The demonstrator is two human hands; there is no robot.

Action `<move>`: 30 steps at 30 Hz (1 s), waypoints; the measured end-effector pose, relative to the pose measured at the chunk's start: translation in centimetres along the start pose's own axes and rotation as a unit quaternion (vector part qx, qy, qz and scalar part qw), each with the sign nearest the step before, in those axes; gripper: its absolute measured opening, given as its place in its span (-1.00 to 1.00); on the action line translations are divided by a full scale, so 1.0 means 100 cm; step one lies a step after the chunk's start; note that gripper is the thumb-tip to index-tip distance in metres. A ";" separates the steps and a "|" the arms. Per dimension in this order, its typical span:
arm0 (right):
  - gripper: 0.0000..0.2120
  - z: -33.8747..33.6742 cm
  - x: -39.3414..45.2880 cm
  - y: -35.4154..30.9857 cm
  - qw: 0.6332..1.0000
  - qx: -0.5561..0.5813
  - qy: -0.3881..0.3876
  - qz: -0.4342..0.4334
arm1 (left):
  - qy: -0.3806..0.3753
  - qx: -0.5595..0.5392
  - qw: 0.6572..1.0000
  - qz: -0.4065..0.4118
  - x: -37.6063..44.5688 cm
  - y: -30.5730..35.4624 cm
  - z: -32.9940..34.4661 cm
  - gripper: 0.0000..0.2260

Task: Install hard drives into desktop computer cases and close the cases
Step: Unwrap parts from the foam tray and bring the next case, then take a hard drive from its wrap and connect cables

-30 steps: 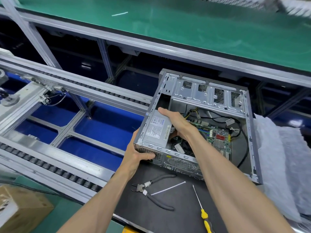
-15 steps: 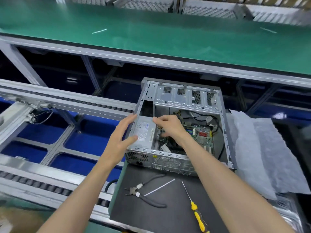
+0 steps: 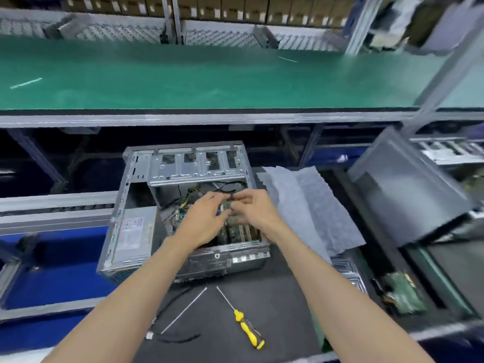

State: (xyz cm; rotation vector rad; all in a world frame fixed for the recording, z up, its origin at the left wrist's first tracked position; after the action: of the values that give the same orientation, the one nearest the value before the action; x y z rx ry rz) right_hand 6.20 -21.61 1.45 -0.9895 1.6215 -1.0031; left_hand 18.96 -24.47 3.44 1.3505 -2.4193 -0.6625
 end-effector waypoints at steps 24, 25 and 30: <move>-0.68 -0.303 -0.115 0.181 0.927 -0.187 0.290 0.146 | -0.194 0.157 0.959 0.136 0.045 0.212 0.204 -0.61; -0.66 -0.316 -0.122 0.189 0.912 -0.225 0.304 0.161 | -0.197 0.147 0.959 0.142 0.044 0.218 0.212 -0.62; -0.53 -0.370 -0.169 0.238 0.824 -0.343 0.352 0.284 | -0.219 0.106 0.958 0.152 0.043 0.240 0.248 -0.65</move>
State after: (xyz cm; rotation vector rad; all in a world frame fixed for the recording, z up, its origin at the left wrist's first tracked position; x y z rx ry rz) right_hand -29.32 7.93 -7.91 -0.4747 2.8071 -0.3411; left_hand -11.95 -11.05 -4.96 0.9361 -3.0452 -0.6905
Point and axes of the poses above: each hand's wrist, its own x-axis towards the middle knuckle, its own z-axis out of the palm, y = z × x, the point moved 10 cm from there along x, towards the middle knuckle, and after that the axes turned 1 degree about -x, right-handed, at the moved point
